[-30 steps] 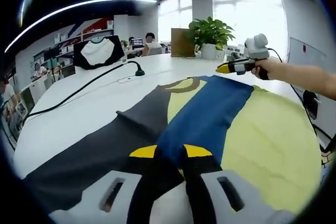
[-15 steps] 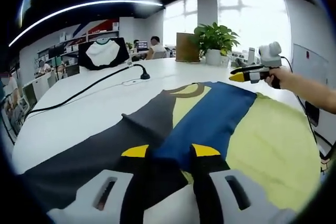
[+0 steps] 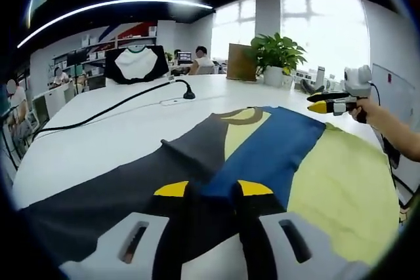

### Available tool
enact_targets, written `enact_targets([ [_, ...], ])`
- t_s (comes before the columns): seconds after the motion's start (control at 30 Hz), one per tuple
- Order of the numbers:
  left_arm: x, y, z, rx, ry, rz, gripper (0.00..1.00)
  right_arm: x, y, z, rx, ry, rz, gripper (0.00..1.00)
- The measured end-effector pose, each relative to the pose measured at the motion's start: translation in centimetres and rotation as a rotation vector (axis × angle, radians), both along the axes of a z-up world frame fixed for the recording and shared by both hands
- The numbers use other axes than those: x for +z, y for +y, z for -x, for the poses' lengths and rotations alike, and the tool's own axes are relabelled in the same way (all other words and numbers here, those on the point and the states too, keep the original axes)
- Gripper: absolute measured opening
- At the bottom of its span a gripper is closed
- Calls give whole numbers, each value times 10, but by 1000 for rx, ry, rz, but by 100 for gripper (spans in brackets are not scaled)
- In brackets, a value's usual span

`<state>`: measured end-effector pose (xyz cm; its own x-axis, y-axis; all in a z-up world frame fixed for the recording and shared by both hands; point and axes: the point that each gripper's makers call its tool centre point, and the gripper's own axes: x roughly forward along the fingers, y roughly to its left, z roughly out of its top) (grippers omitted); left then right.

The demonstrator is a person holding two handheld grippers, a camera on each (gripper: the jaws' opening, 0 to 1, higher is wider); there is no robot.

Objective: Fold the garment on the visible template until the final outline fits inside the template.

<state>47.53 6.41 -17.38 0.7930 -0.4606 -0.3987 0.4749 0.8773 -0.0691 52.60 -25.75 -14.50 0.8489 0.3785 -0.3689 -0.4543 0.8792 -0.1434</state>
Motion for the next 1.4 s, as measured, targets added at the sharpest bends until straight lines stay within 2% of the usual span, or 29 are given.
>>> enact_targets([
  [0.2,0,2,-2,1,5,28,24,-7,-7,22,15,23,-16,42],
  [0.43,0,-1,-5,7,18,46,24,-15,-8,42,40,23,33,38],
  [0.7,-6,-1,-4,11,35,48,23,-29,1,55,87,51,66,23],
  [0.87,-6,-1,-6,12,33,53,15,-36,5,59,99,60,90,10],
  [0.93,-6,-2,-6,17,39,68,10,-35,8,62,109,51,72,4],
  [1.0,-4,-2,-6,19,32,75,6,-33,2,61,81,32,91,1],
  [1.1,-3,0,-7,26,21,61,4,-35,2,62,84,46,68,0],
  [1.4,-5,3,-10,43,22,68,4,-37,-1,63,66,1,154,0],
])
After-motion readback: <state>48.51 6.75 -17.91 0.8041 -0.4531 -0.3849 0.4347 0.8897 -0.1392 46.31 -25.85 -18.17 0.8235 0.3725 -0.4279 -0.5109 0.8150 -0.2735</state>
